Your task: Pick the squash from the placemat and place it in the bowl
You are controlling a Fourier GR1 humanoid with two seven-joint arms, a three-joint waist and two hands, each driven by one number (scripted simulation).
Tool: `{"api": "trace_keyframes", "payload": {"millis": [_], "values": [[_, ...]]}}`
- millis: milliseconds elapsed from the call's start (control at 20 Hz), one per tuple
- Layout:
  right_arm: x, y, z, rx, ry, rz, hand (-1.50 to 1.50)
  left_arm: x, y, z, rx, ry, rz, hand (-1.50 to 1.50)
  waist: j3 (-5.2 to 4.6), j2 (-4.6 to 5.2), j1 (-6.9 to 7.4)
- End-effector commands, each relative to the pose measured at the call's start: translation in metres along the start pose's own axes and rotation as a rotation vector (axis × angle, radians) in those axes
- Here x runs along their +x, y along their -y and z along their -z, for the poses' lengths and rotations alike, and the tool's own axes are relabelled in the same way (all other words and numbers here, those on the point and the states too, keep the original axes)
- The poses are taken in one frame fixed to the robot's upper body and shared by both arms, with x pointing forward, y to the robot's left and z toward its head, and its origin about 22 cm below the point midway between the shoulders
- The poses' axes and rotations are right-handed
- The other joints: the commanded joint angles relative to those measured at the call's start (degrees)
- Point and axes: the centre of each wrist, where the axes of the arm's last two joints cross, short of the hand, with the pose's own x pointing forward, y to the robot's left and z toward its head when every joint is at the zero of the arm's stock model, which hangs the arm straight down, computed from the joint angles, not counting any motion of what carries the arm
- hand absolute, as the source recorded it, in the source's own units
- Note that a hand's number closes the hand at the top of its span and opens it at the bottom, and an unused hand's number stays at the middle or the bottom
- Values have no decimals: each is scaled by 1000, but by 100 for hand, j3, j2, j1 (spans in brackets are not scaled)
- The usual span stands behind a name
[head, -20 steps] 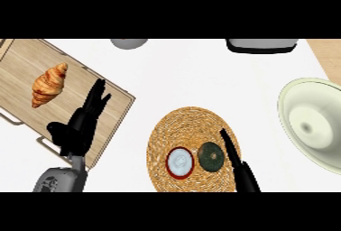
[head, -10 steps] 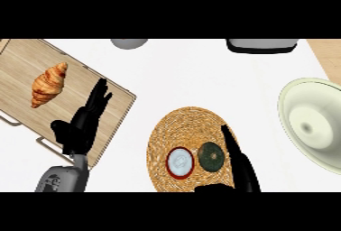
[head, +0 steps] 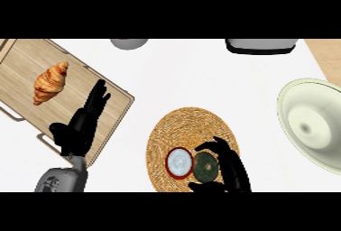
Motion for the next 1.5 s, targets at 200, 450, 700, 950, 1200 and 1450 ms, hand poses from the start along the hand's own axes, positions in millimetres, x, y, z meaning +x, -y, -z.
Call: {"api": "trace_keyframes", "payload": {"millis": [200, 450, 700, 950, 1200, 1450], "values": [[6, -18, 6, 65, 49, 3, 150, 4, -3, -10, 7, 1, -11, 0, 39, 29, 19], [-32, 30, -70, 426, 248, 5, 150, -1, -7, -8, 29, -4, 0, 0, 35, -30, -101], [-54, 99, -108, 590, 454, 31, 150, -2, -11, -6, 46, -14, -4, 0, 41, -24, -227], [-34, 155, -131, 495, 713, 144, 150, -2, -17, -5, 79, -14, 5, 0, 34, -41, -370], [-18, 215, -145, 354, 857, 95, 150, -6, -27, -10, 61, -25, 7, 0, 27, -36, -364], [-1, 262, -168, 249, 841, 45, 150, -1, -32, -8, 66, -22, 1, 0, 22, -34, -366]]}}
